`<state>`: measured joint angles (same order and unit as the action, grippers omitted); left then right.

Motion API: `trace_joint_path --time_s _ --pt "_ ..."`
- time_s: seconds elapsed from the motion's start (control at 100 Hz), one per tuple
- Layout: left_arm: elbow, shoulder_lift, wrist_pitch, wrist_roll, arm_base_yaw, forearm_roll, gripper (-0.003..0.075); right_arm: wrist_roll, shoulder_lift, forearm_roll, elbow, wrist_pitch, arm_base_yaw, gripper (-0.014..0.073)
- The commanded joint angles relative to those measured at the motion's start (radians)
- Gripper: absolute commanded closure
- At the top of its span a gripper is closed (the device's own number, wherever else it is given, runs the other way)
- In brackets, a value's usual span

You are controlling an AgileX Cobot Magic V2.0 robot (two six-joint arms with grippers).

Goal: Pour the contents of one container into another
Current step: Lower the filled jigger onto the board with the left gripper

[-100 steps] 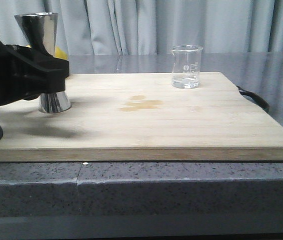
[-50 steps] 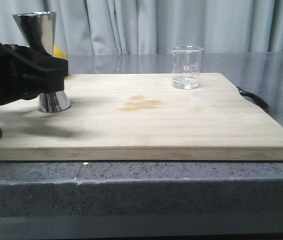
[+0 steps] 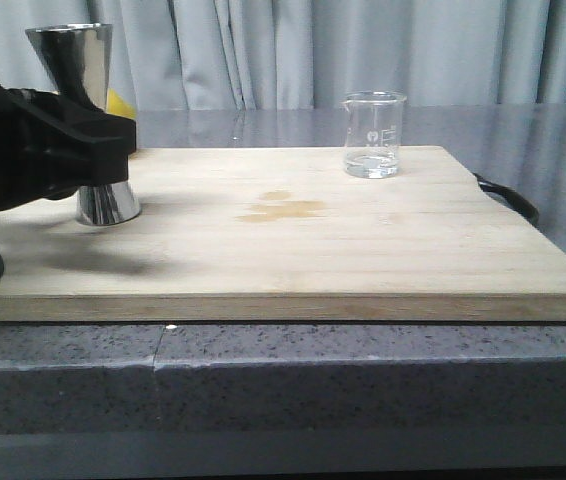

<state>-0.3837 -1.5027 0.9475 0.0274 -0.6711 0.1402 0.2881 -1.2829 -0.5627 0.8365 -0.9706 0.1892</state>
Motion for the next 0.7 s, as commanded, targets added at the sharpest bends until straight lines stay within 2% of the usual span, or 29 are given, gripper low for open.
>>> trace_joint_path --time_s 0.0,0.53,0.6,0.69 --pt "-0.016 0.02 0.085 0.007 0.002 0.009 0.0739 -0.006 0.031 0.039 0.033 -0.063 -0.005 0.0032" --pt "-0.016 0.02 0.085 0.007 0.002 0.009 0.0736 -0.006 0.031 0.05 0.033 -0.063 -0.005 0.0032" --pt "-0.016 0.02 0.085 0.007 0.002 0.009 0.0707 -0.006 0.031 0.05 0.033 -0.063 -0.005 0.0032" --pt "-0.016 0.02 0.085 0.007 0.002 0.012 0.063 -0.006 0.031 0.055 0.033 -0.063 -0.005 0.0032"
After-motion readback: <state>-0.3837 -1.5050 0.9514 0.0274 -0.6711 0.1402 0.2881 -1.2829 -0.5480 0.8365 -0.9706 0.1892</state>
